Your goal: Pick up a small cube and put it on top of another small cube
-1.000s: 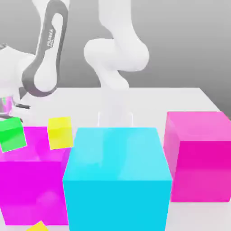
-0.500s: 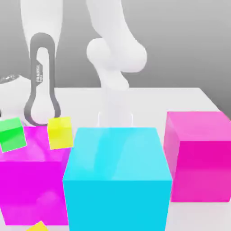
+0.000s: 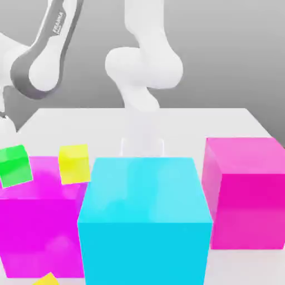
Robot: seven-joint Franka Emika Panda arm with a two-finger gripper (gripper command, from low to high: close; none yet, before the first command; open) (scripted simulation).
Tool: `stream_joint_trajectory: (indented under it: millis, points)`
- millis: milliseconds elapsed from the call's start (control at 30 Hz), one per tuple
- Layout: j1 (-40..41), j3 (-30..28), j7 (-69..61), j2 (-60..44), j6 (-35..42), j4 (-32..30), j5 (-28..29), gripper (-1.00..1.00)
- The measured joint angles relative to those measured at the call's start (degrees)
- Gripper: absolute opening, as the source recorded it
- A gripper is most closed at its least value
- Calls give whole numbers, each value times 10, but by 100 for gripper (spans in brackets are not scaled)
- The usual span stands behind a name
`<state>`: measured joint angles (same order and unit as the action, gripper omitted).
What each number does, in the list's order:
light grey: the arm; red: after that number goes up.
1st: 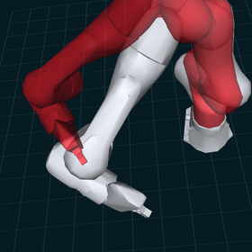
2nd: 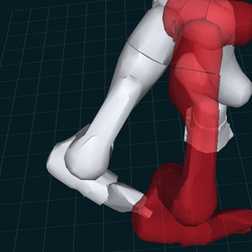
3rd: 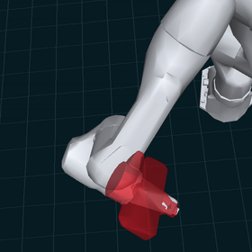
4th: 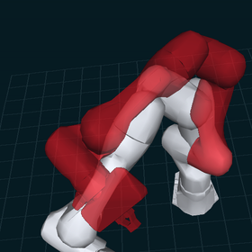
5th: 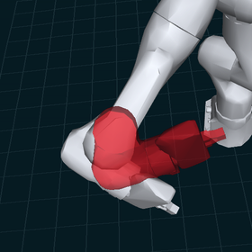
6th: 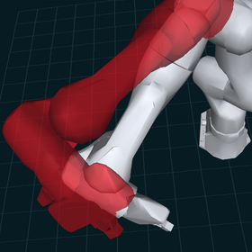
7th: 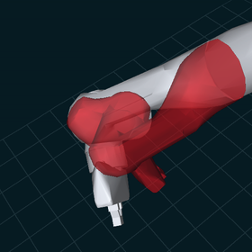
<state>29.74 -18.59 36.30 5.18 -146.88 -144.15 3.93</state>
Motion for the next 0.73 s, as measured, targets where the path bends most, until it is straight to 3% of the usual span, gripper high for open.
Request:
stream_joint_trajectory:
  millis: [467, 600, 633, 733]
  points:
    - [-61, 102, 209, 80, 303, 162, -19, -100]
    - [-65, 105, 207, 54, 254, 123, -26, -100]
    - [-65, 105, 206, 47, 236, 111, -27, 100]
    - [-65, 105, 206, 47, 236, 111, -27, 100]
